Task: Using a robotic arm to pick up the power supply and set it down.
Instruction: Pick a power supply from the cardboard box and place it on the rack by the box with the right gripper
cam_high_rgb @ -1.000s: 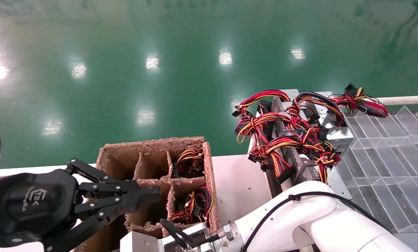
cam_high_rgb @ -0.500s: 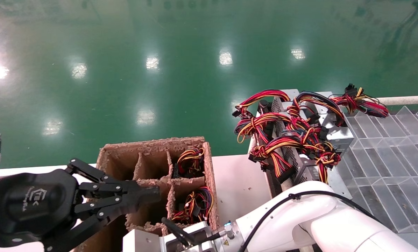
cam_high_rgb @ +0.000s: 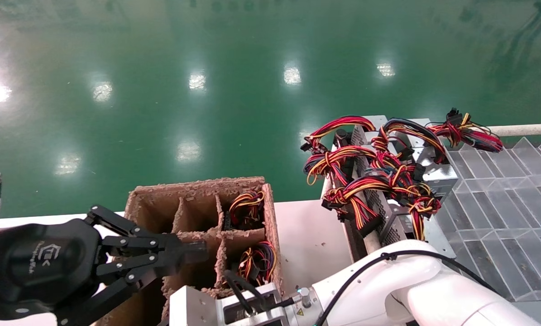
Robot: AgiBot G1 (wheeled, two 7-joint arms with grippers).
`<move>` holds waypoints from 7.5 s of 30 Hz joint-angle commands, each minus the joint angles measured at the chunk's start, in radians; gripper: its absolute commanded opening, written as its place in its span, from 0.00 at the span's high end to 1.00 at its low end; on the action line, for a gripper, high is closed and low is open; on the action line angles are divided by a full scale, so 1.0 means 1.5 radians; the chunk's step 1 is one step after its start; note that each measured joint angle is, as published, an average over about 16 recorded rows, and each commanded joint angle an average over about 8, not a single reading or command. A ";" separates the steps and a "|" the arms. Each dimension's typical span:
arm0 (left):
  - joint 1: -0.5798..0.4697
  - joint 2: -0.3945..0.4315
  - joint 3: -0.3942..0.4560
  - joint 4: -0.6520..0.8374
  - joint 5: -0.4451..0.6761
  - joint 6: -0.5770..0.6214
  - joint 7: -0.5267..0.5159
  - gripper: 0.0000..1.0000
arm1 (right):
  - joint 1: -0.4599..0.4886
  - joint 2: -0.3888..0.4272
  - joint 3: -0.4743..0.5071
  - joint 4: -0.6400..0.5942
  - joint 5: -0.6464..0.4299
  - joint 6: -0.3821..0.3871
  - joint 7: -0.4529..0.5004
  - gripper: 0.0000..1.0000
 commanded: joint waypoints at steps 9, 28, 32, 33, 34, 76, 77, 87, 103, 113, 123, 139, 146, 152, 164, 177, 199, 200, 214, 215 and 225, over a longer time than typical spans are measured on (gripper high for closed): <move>0.000 0.000 0.000 0.000 0.000 0.000 0.000 1.00 | -0.013 0.005 0.006 -0.008 0.074 -0.030 0.007 1.00; 0.000 0.000 0.000 0.000 0.000 0.000 0.000 1.00 | 0.001 0.097 0.013 0.154 0.133 -0.049 0.021 1.00; 0.000 0.000 0.000 0.000 0.000 0.000 0.000 1.00 | 0.010 0.147 0.020 0.230 0.135 -0.024 0.041 1.00; 0.000 0.000 0.000 0.000 0.000 0.000 0.000 1.00 | 0.012 0.161 0.023 0.251 0.136 -0.016 0.046 1.00; 0.000 0.000 0.001 0.000 0.000 0.000 0.000 1.00 | 0.013 0.176 0.026 0.272 0.137 -0.007 0.052 1.00; 0.000 0.000 0.001 0.000 -0.001 0.000 0.001 1.00 | 0.163 0.528 0.175 0.546 0.243 0.067 0.193 1.00; 0.000 0.000 0.001 0.000 -0.001 0.000 0.001 1.00 | 0.169 0.536 0.176 0.546 0.240 0.063 0.199 1.00; 0.000 0.000 0.001 0.000 -0.001 -0.001 0.001 1.00 | 0.237 0.637 0.194 0.543 0.196 0.031 0.253 1.00; 0.000 -0.001 0.001 0.000 -0.001 -0.001 0.001 1.00 | 0.405 0.820 0.264 0.505 0.033 -0.065 0.354 1.00; 0.000 -0.001 0.002 0.000 -0.001 -0.001 0.001 1.00 | 0.478 0.859 0.280 0.431 -0.064 -0.085 0.364 1.00; 0.000 -0.001 0.002 0.000 -0.001 -0.001 0.001 1.00 | 0.484 0.886 0.265 0.348 -0.142 -0.080 0.321 1.00; 0.000 -0.001 0.002 0.000 -0.001 -0.001 0.001 1.00 | 0.485 0.805 0.223 0.214 -0.279 -0.078 0.219 1.00; -0.001 -0.001 0.002 0.000 -0.001 -0.001 0.001 1.00 | 0.482 0.748 0.186 0.170 -0.279 -0.083 0.191 1.00; -0.001 -0.001 0.002 0.000 -0.001 -0.001 0.001 1.00 | 0.481 0.711 0.152 0.162 -0.239 -0.086 0.189 1.00; -0.001 -0.001 0.002 0.000 -0.002 -0.001 0.001 1.00 | 0.490 0.713 0.068 0.215 -0.150 -0.089 0.226 1.00; -0.001 -0.001 0.002 0.000 -0.002 -0.001 0.001 1.00 | 0.543 0.767 -0.003 0.247 -0.141 -0.086 0.255 1.00; -0.001 -0.001 0.003 0.000 -0.002 -0.001 0.001 1.00 | 0.597 0.716 -0.114 0.186 -0.142 -0.088 0.203 1.00; -0.001 -0.001 0.003 0.000 -0.002 -0.001 0.001 1.00 | 0.596 0.711 -0.120 0.187 -0.134 -0.088 0.201 1.00; -0.001 -0.001 0.003 0.000 -0.002 -0.001 0.001 1.00 | 0.607 0.699 -0.204 0.223 -0.044 -0.088 0.210 1.00; -0.001 -0.001 0.003 0.000 -0.002 -0.001 0.001 1.00 | 0.610 0.700 -0.209 0.223 -0.042 -0.088 0.210 1.00; -0.001 -0.001 0.003 0.000 -0.002 -0.001 0.002 1.00 | 0.666 0.733 -0.252 0.196 -0.067 -0.088 0.194 1.00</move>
